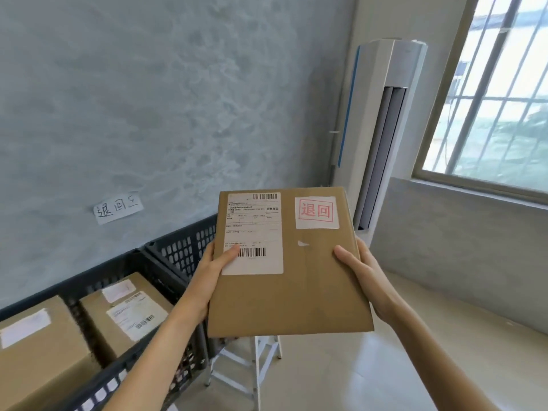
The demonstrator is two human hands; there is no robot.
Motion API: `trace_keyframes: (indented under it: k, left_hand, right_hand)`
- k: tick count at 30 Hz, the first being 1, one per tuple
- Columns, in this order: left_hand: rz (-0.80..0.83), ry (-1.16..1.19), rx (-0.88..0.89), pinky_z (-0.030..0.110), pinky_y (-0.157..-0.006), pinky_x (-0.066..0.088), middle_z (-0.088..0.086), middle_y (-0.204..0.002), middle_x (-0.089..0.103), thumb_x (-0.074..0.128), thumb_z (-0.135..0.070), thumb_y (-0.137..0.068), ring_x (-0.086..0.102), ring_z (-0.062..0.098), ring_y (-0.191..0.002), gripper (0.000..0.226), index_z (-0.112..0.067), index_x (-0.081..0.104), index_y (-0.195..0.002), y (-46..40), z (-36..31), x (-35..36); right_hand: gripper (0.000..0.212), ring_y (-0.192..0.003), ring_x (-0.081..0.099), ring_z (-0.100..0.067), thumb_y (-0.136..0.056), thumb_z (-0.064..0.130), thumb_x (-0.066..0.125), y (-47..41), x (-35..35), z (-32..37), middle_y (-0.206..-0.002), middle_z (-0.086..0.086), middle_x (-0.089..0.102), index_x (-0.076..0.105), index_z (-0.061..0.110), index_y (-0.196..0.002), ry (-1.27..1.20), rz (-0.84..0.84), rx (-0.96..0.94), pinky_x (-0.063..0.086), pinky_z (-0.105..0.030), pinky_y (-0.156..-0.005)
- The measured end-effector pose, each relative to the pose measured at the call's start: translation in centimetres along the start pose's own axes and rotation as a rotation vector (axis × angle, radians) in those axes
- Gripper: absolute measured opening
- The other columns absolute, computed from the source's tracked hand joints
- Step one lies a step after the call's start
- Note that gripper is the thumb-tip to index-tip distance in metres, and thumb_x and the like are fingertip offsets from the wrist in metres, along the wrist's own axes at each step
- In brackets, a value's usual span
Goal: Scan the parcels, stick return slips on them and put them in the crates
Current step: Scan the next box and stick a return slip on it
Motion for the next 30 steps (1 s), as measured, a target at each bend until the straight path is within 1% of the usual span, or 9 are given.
trace_keyframes:
  k: [8, 12, 15, 17, 20, 22, 25, 27, 30]
  left_hand:
    - [-0.154, 0.049, 0.033, 0.044, -0.077, 0.056, 0.007, -0.111, 0.072, 0.066, -0.036, -0.084, 0.069, 0.031, -0.097, 0.051, -0.026, 0.051, -0.132, -16.9, 0.4, -5.3]
    - [-0.271, 0.023, 0.038, 0.046, -0.082, 0.055, 0.005, -0.109, 0.073, 0.066, -0.038, -0.085, 0.070, 0.029, -0.097, 0.051, -0.026, 0.050, -0.132, -22.0, 0.0, -8.8]
    - [-0.370, 0.014, 0.011, 0.047, -0.084, 0.055, 0.005, -0.108, 0.073, 0.065, -0.038, -0.087, 0.070, 0.029, -0.097, 0.048, -0.026, 0.051, -0.131, -24.3, 0.8, -11.4]
    - [-0.447, 0.033, -0.013, 0.045, -0.081, 0.055, 0.004, -0.105, 0.074, 0.065, -0.035, -0.089, 0.070, 0.028, -0.094, 0.041, -0.026, 0.054, -0.127, -25.5, 1.9, -13.0]
    - [-0.587, 0.065, -0.063, 0.040, -0.073, 0.055, 0.005, -0.102, 0.074, 0.064, -0.032, -0.091, 0.070, 0.028, -0.091, 0.036, -0.026, 0.055, -0.125, -26.5, 4.1, -14.6]
    - [-0.682, 0.070, -0.103, 0.037, -0.069, 0.054, 0.006, -0.102, 0.073, 0.063, -0.031, -0.092, 0.070, 0.028, -0.090, 0.034, -0.026, 0.054, -0.123, -26.9, 5.7, -15.2]
    - [-0.816, 0.066, -0.154, 0.041, -0.074, 0.055, 0.008, -0.104, 0.073, 0.066, -0.031, -0.090, 0.069, 0.030, -0.092, 0.040, -0.024, 0.053, -0.127, -27.5, 7.7, -15.8]
    - [-0.871, 0.047, -0.180, 0.044, -0.080, 0.056, 0.007, -0.102, 0.074, 0.067, -0.032, -0.089, 0.070, 0.030, -0.093, 0.040, -0.023, 0.055, -0.127, -27.8, 8.7, -16.0]
    - [-0.942, 0.041, -0.187, 0.040, -0.075, 0.056, 0.003, -0.100, 0.074, 0.067, -0.031, -0.090, 0.071, 0.026, -0.091, 0.034, -0.027, 0.057, -0.122, -28.3, 9.6, -15.7]
  right_hand:
    - [0.072, -0.101, 0.067, -0.014, -0.077, 0.057, 0.069, -20.8, 5.2, -3.1, -0.121, 0.005, 0.063, 0.037, 0.037, -0.138, 0.057, 0.164, 0.005, 0.055, -0.039, -0.090]
    - [0.059, -0.101, 0.067, -0.015, -0.086, 0.052, 0.063, -28.5, 8.8, -5.0, -0.121, 0.005, 0.063, 0.037, 0.037, -0.137, 0.063, 0.267, 0.053, 0.056, -0.037, -0.087]
    - [0.050, -0.096, 0.068, -0.012, -0.090, 0.043, 0.059, -33.6, 11.7, -7.4, -0.118, 0.006, 0.063, 0.039, 0.033, -0.135, 0.067, 0.353, 0.096, 0.055, -0.026, -0.074]
    - [0.050, -0.095, 0.068, -0.011, -0.090, 0.043, 0.060, -36.7, 13.9, -9.5, -0.117, 0.006, 0.063, 0.039, 0.033, -0.134, 0.068, 0.429, 0.122, 0.054, -0.023, -0.071]
    - [0.065, -0.097, 0.069, -0.015, -0.082, 0.053, 0.066, -40.4, 16.9, -13.6, -0.119, 0.002, 0.065, 0.039, 0.032, -0.137, 0.051, 0.581, 0.213, 0.056, -0.031, -0.078]
    - [0.066, -0.099, 0.069, -0.016, -0.081, 0.054, 0.067, -42.3, 18.4, -16.2, -0.119, 0.000, 0.066, 0.039, 0.031, -0.136, 0.059, 0.668, 0.261, 0.056, -0.034, -0.082]
    - [0.072, -0.102, 0.068, -0.018, -0.076, 0.056, 0.070, -44.7, 20.2, -20.1, -0.119, -0.001, 0.066, 0.040, 0.029, -0.136, 0.065, 0.772, 0.361, 0.056, -0.038, -0.086]
    - [0.059, -0.103, 0.067, -0.019, -0.085, 0.050, 0.066, -45.6, 21.1, -21.9, -0.119, -0.002, 0.065, 0.040, 0.029, -0.133, 0.064, 0.831, 0.417, 0.056, -0.034, -0.081]
    - [0.044, -0.101, 0.068, -0.021, -0.090, 0.045, 0.060, -46.7, 21.7, -24.5, -0.115, -0.003, 0.066, 0.045, 0.028, -0.128, 0.060, 0.861, 0.497, 0.055, -0.035, -0.077]
Point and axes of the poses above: each hand's wrist, its own y-axis away from the middle knuckle, its own x-axis out of the palm, z = x × y, the point moved 3 cm from there along -y, towards the middle knuckle
